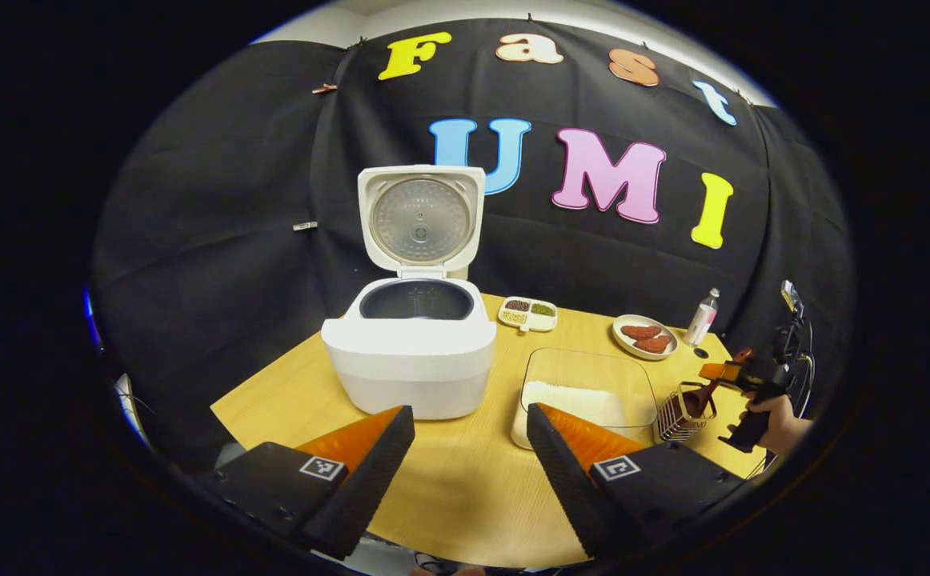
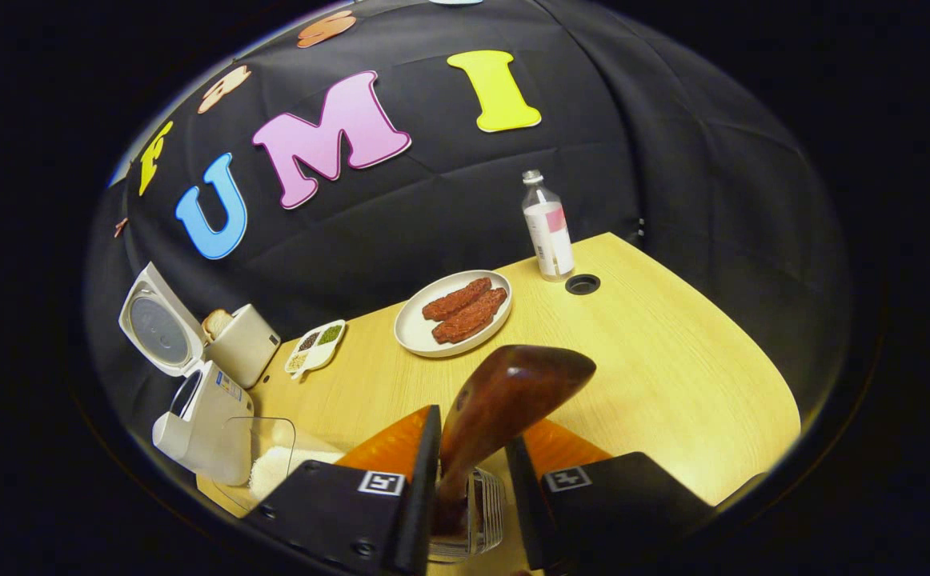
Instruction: Close the left gripper, press the button to open the rice cooker; take a wooden spoon from the chopstick holder with the right hand, scoop a spoonful of rice and pour it into the rice cooker, then put the wooden spoon back into the chopstick holder.
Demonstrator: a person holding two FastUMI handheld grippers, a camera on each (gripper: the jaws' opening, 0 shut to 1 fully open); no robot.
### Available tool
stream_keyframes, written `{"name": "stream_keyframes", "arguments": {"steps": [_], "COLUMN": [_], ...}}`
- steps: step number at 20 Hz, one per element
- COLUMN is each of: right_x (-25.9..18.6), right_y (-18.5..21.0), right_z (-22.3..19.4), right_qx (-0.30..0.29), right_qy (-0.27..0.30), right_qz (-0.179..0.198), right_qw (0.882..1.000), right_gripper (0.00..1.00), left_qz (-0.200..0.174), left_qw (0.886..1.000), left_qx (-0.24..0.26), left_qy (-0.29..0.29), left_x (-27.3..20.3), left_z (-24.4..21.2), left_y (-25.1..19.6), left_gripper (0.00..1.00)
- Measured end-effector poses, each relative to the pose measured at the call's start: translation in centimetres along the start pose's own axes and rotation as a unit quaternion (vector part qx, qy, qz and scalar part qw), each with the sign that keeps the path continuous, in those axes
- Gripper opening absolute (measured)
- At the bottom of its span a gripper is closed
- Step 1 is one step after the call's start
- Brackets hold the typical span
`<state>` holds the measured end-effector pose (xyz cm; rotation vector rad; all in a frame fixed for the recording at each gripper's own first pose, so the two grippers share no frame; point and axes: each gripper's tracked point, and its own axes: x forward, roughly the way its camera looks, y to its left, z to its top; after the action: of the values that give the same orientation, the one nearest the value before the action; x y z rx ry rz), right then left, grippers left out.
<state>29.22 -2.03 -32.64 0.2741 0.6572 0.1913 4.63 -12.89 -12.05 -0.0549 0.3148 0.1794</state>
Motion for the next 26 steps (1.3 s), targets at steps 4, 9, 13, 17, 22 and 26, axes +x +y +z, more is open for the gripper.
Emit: {"name": "stream_keyframes", "arguments": {"steps": [4,9,13,17,22,26], "right_x": [-0.6,-2.1,-4.3,-6.6,-9.4,-11.6], "right_y": [0.8,1.7,2.5,4.3,8.2,13.6], "right_z": [0.0,1.8,4.7,7.7,10.3,11.4], "right_qx": [0.015,0.035,0.022,0.009,-0.013,-0.033], "right_qy": [0.007,-0.015,-0.044,-0.070,-0.089,-0.102], "right_qz": [-0.004,-0.003,-0.007,-0.006,0.006,0.031], "right_qw": [1.000,0.999,0.999,0.997,0.996,0.994], "right_gripper": [0.23,0.16,0.15,0.15,0.15,0.15], "left_qz": [-0.022,-0.032,-0.043,-0.050,-0.054,-0.064], "left_qw": [0.999,0.999,0.998,0.998,0.998,0.997], "left_qx": [-0.024,-0.035,-0.043,-0.023,-0.029,-0.047], "left_qy": [0.009,-0.002,0.001,-0.009,-0.025,-0.023], "left_x": [0.0,0.1,-0.5,-0.7,-0.3,0.1], "left_z": [-0.2,0.5,-0.3,-0.6,-0.2,0.0], "left_y": [-0.9,0.0,1.1,3.2,5.9,8.0], "left_gripper": [0.97,0.95,0.95,0.95,0.95,0.95]}}
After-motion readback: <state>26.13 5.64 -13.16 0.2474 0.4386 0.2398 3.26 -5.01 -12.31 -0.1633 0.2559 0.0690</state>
